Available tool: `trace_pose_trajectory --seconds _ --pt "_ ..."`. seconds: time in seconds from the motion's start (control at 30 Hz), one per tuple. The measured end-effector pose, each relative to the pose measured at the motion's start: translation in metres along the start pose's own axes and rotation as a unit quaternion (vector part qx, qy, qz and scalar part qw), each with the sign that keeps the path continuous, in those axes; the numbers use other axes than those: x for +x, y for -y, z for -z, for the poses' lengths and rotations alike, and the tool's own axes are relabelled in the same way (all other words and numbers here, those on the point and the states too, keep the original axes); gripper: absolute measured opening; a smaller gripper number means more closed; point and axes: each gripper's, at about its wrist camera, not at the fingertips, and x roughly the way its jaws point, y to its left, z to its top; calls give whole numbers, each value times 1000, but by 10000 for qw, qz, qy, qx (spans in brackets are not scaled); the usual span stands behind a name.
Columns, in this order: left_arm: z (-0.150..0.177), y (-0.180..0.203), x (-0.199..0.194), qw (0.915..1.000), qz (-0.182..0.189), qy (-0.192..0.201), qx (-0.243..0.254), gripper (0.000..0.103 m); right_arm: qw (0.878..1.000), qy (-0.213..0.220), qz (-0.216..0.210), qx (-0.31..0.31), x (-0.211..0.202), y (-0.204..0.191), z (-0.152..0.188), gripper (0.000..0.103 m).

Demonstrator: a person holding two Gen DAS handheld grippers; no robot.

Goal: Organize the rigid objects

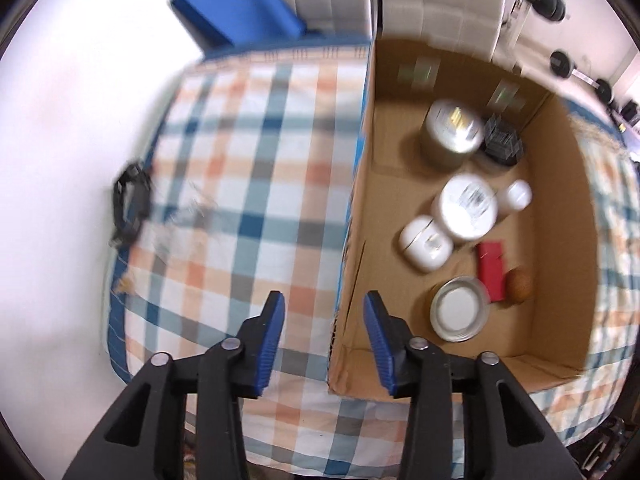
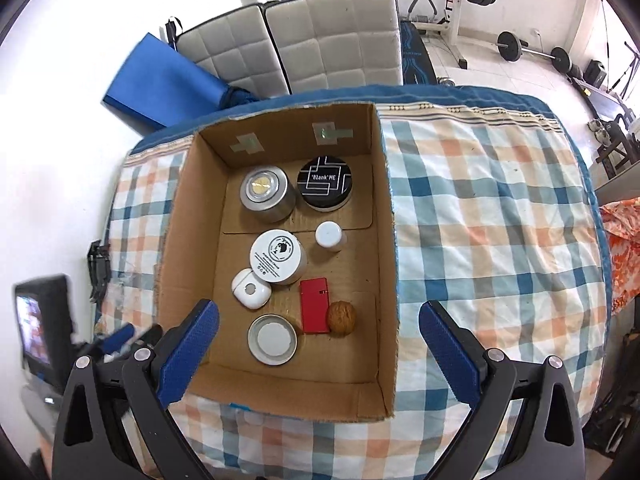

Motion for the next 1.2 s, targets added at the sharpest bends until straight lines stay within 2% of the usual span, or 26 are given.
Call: trace_pose_trajectory --seconds 0.2,0.3,0.37,0.4,0.43,0.63,0.83,1.2 --pt "-8 9 -71 9981 220 558 119 43 9996 260 16 -58 -43 2 3 102" --pt "-10 16 -93 9967 253 752 174 45 9990 432 87 -72 -65 6 5 103" --pt "-9 20 -110 9953 245 916 199 54 9984 537 127 -73 -80 8 6 103" --pt "-9 21 -119 9945 258 992 208 68 9982 575 126 -72 -87 9 7 103" --pt "-9 21 -127 9937 282 1070 203 77 9981 599 131 -63 -93 10 7 103" --pt "-5 20 -172 9889 417 1418 130 77 9973 727 91 -86 -134 11 15 103" --pt "2 17 -199 9889 477 1408 9 77 9962 856 84 -127 -170 12 23 103" --pt "22 26 -227 9878 536 1458 145 77 9943 1063 49 -95 -218 23 36 103"
